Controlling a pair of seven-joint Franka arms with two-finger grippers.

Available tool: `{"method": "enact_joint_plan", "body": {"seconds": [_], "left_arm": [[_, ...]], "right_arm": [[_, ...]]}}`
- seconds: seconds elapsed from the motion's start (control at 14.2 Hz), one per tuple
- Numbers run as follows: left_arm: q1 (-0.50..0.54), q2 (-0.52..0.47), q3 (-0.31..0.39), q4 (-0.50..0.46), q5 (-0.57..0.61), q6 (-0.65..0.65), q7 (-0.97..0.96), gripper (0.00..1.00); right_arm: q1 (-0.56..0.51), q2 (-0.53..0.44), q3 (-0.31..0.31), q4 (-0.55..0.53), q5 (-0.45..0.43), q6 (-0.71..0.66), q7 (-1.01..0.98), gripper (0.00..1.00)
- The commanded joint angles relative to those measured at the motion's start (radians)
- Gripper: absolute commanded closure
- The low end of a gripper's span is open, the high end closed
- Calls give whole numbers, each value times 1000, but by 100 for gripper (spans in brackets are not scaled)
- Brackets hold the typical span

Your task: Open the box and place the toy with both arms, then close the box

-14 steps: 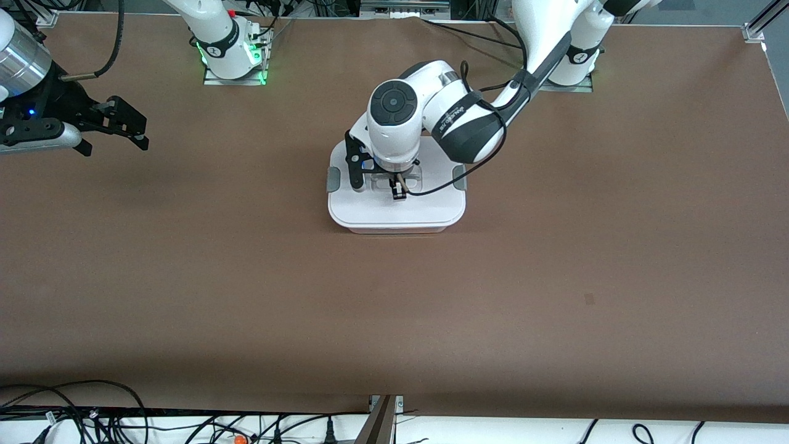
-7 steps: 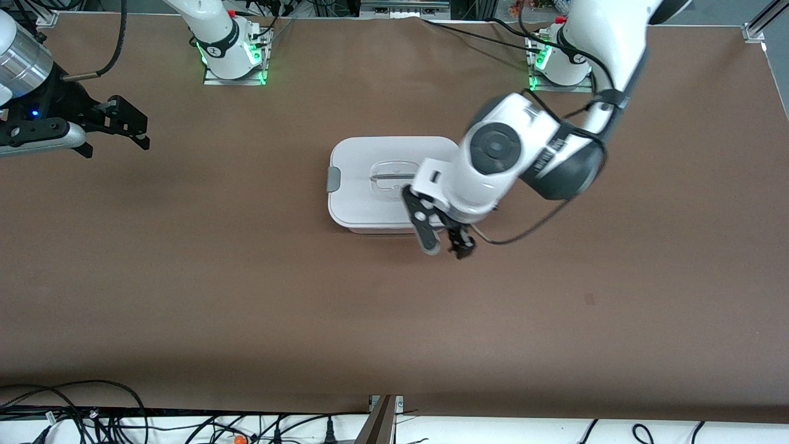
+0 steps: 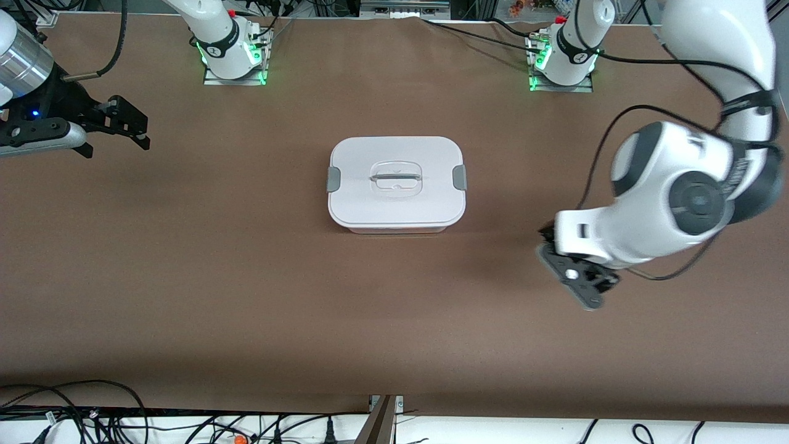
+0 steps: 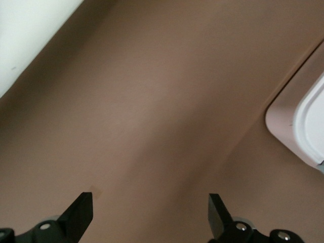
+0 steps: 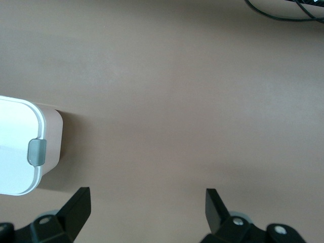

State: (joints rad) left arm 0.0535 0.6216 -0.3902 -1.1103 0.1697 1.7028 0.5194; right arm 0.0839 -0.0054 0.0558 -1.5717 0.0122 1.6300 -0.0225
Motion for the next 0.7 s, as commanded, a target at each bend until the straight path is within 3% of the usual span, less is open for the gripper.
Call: {"method": "enact_joint_plan", "body": {"seconds": [0.0,0.21,0.28,0.63], "left_arm": [[55,-126,46,-51,-4,-40,-12,0],[-45,-354,305,-236,-116,-96,-77,0],[-55,-402,353,-276,-157,-133,-138,0],[-41,-494,384,-286,-193,-264,-381,0]], "right_arm": [[-6,4,4,15,5,-4,-17,0],[-6,4,4,15,5,-4,-17,0],[-6,4,4,15,5,-2,-17,0],[-6,4,4,15,5,-2,-17,0]]}}
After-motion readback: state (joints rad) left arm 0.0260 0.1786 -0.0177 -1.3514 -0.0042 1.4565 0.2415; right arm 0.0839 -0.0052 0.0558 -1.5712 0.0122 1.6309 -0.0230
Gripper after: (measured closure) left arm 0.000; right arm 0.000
